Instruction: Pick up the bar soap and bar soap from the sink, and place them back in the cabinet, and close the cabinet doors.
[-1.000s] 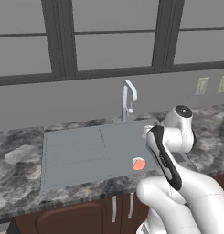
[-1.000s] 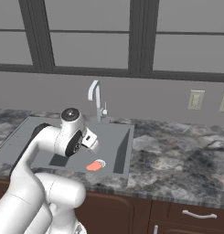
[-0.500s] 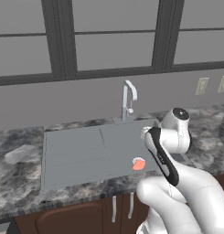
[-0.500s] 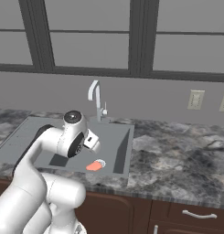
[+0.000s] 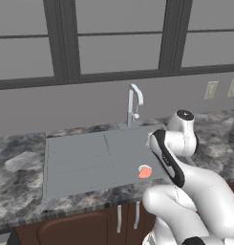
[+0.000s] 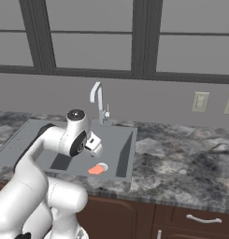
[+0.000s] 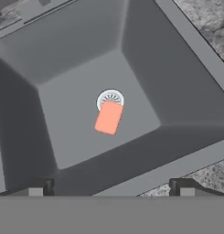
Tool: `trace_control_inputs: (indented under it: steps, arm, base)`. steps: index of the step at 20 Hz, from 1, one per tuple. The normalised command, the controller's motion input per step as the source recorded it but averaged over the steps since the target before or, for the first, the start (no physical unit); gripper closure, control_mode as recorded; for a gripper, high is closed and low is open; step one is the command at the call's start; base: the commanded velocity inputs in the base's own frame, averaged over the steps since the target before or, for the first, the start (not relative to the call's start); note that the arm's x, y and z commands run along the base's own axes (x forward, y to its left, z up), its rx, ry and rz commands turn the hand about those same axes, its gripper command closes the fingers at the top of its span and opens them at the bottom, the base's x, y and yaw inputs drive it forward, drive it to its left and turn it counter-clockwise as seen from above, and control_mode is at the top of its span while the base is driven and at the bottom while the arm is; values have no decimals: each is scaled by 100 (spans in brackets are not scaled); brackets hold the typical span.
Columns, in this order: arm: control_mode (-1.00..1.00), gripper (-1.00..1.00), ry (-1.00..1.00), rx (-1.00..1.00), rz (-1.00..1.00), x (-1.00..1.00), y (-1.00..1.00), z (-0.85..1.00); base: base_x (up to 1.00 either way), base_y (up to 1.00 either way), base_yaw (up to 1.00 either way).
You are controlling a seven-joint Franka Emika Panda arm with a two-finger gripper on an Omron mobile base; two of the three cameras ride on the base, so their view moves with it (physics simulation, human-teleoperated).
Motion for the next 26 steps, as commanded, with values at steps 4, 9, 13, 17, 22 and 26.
trace_control_inputs:
  steps: [4, 9, 13, 17, 22, 26]
  arm:
    - [-100, -100, 9, 0, -1, 5, 0, -14]
    - [-100, -100, 5, 0, 0, 7, 0, -24]
    - [-100, -100, 1, 0, 0, 13, 0, -24]
    - [-100, -100, 0, 0, 0, 24, 0, -28]
    - [-100, -100, 0, 0, 0, 23, 0, -26]
    - [-100, -100, 0, 0, 0, 22, 0, -23]
  base:
    - [0, 0, 0]
    - [0, 0, 0]
    - [0, 0, 0]
    - [0, 0, 0]
    - [0, 0, 0]
    - [0, 0, 0]
